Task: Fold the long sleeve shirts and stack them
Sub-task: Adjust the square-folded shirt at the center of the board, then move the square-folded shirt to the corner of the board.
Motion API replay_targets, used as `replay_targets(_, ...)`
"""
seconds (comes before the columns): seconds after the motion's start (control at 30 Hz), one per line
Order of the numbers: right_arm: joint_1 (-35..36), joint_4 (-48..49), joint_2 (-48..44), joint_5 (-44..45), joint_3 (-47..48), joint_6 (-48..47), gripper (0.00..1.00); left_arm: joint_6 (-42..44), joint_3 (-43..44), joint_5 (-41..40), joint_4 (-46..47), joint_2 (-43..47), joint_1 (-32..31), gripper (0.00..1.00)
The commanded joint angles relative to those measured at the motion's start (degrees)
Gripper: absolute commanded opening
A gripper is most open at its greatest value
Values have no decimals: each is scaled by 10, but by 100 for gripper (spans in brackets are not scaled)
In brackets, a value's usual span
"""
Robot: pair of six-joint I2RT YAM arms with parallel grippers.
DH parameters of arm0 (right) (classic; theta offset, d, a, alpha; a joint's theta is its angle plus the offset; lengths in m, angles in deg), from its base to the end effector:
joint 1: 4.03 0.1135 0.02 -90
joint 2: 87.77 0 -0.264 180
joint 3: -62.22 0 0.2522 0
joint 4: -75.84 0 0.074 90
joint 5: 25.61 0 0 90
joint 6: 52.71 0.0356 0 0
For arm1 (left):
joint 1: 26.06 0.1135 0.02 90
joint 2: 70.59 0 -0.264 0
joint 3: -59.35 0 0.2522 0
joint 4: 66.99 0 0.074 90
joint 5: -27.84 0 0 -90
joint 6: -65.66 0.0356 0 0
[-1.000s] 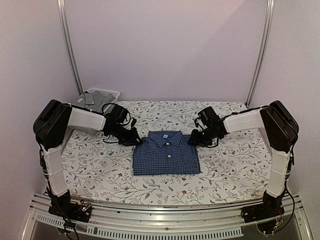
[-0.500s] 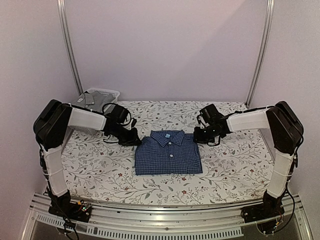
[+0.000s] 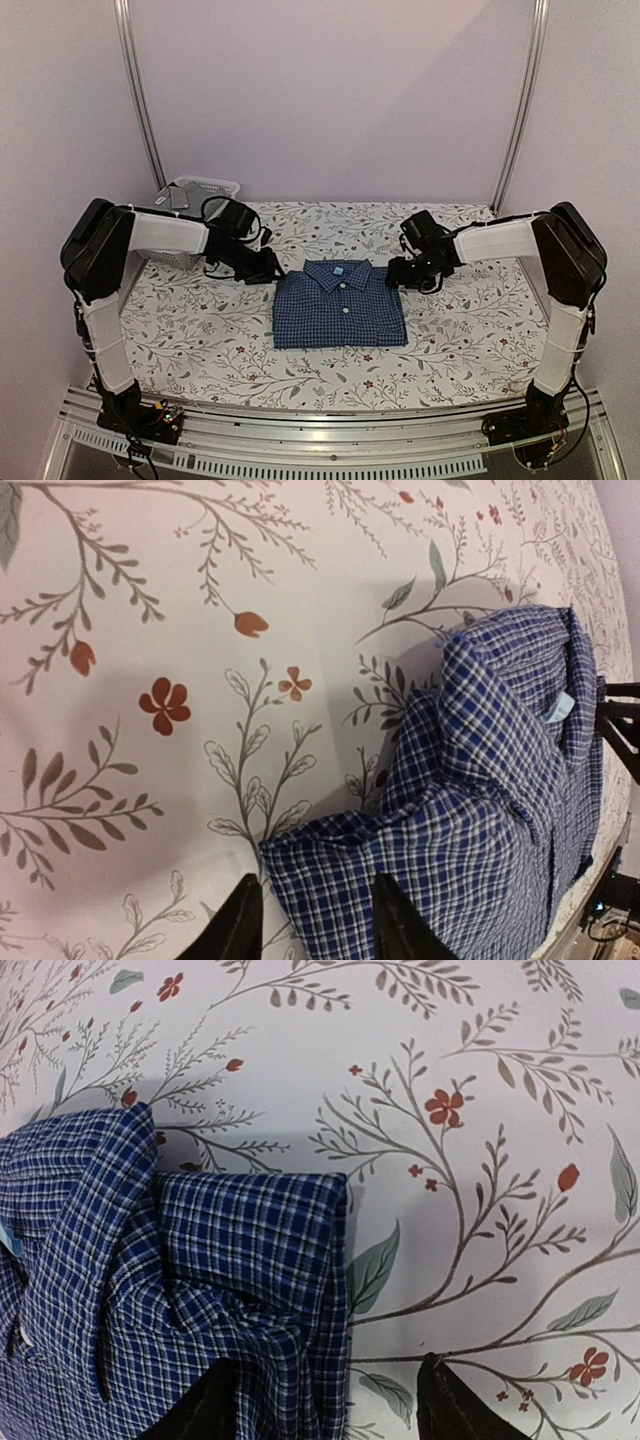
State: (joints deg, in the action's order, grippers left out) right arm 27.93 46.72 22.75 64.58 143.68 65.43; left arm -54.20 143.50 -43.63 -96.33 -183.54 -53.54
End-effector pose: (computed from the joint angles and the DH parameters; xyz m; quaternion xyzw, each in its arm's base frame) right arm 0.3316 0.2067 0.1451 -0.0316 0.9612 0.1359 0.2381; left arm 0.3504 -0.1950 0.1436 0.0245 0.9498 -0.2658 0.1634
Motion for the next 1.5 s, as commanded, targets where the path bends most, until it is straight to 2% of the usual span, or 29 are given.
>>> replay_targets(0.0,21,-44,-64,50,24,-10,77,17,7,-24,-22,67,11,48)
replay_targets(0.03,31,-54,-69,57,31,-11,90,19,4,-27,-24,79,14,53)
replay_targets(0.07,42,-62,-76,65,39,-11,97,20,1,-30,-27,91,16,58)
replay_targets(0.2,94,-73,-83,71,69,-8,99,27,-11,-44,-38,135,20,76)
replay_targets(0.4,148,13,-52,-93,99,-11,99,27,-28,-44,-43,185,24,85)
replay_targets(0.63,165,97,38,-229,143,23,99,26,-39,-51,-53,221,25,88)
replay_targets(0.8,165,143,93,-270,149,60,99,28,-46,-56,-59,237,25,88)
replay_targets(1.1,142,149,139,-255,122,79,99,29,-49,-59,-65,243,28,88)
replay_targets(1.47,16,131,106,-264,58,21,99,27,-44,-59,-74,244,29,88)
